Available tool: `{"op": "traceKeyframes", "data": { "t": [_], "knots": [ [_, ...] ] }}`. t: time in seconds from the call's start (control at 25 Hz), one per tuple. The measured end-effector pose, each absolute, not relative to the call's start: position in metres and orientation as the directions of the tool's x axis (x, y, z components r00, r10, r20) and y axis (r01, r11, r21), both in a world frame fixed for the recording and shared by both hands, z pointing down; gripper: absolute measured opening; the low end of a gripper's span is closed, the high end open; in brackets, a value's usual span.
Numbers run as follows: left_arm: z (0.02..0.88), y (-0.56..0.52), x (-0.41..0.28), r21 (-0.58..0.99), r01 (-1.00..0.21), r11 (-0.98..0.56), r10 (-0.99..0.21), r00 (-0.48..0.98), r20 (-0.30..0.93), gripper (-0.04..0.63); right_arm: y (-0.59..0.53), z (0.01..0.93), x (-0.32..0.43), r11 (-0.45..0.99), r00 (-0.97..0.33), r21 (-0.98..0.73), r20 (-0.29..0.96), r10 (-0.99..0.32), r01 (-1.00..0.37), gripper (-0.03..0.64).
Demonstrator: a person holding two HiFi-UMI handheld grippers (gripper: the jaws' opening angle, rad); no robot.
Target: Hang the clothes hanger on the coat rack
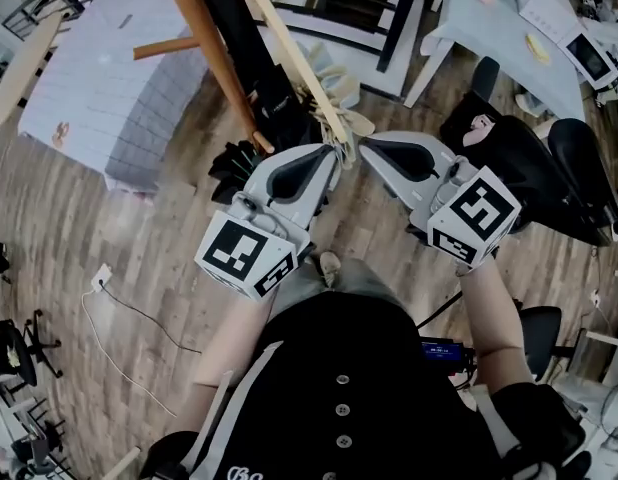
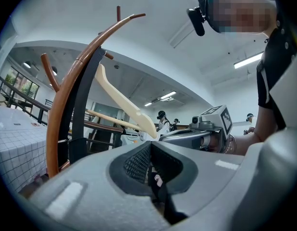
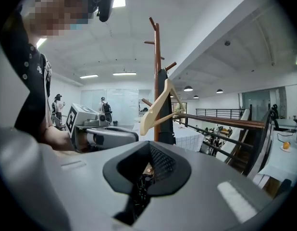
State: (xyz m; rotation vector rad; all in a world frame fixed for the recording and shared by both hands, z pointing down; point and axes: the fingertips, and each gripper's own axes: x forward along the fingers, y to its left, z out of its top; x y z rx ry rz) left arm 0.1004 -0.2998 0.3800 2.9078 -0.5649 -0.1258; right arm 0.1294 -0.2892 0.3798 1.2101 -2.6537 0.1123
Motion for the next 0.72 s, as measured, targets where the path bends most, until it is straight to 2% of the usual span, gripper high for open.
{"op": "traceKeyframes", "data": {
  "t": [0.72],
  "knots": [
    [0.388, -0.310, 0.096, 0.207, -0.362, -0.909, -0.376, 0.926, -0.032, -0.001, -0.291, 0.395, 0.116, 0.714, -0.652, 0.065, 0.358, -0.669, -0.697, 0.000]
  ]
}}
